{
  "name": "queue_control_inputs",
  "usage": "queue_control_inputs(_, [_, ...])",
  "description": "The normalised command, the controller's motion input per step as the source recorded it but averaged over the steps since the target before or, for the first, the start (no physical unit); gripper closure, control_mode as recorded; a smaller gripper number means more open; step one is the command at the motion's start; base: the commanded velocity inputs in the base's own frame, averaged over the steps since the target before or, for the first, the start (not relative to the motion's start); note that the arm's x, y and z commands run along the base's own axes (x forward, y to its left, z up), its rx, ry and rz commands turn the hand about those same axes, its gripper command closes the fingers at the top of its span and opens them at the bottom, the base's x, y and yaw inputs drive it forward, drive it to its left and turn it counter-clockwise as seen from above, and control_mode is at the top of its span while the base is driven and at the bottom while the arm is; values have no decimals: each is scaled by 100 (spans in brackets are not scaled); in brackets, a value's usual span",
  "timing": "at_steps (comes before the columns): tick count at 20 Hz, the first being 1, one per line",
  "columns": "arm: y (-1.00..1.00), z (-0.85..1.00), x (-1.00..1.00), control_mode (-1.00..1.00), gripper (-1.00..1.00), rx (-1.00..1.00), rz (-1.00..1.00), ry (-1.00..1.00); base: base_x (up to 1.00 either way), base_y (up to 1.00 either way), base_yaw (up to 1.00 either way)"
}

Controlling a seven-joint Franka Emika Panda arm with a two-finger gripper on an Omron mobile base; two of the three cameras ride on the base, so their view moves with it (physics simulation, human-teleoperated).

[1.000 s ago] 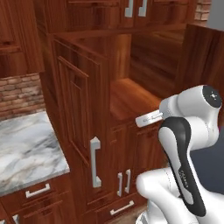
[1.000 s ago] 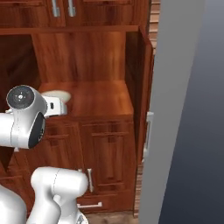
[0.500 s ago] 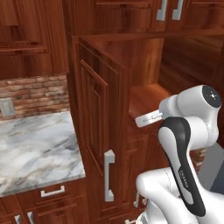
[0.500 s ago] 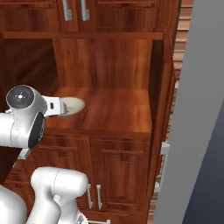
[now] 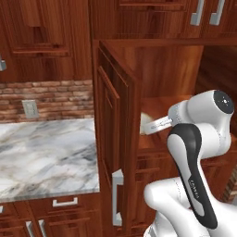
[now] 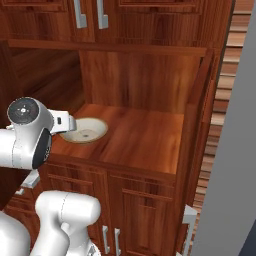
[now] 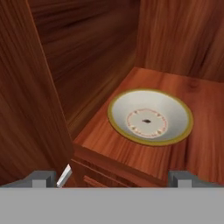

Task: Pick up the bowls from the cabinet and place each bowl in front of a stool on the dining counter.

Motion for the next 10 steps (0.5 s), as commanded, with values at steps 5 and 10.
queue_control_inputs(5, [0,0,0,100,-100,0,0,0,4,-20,11])
queue_control_inputs(10, [0,0,0,100,-100,0,0,0,0,-1,0])
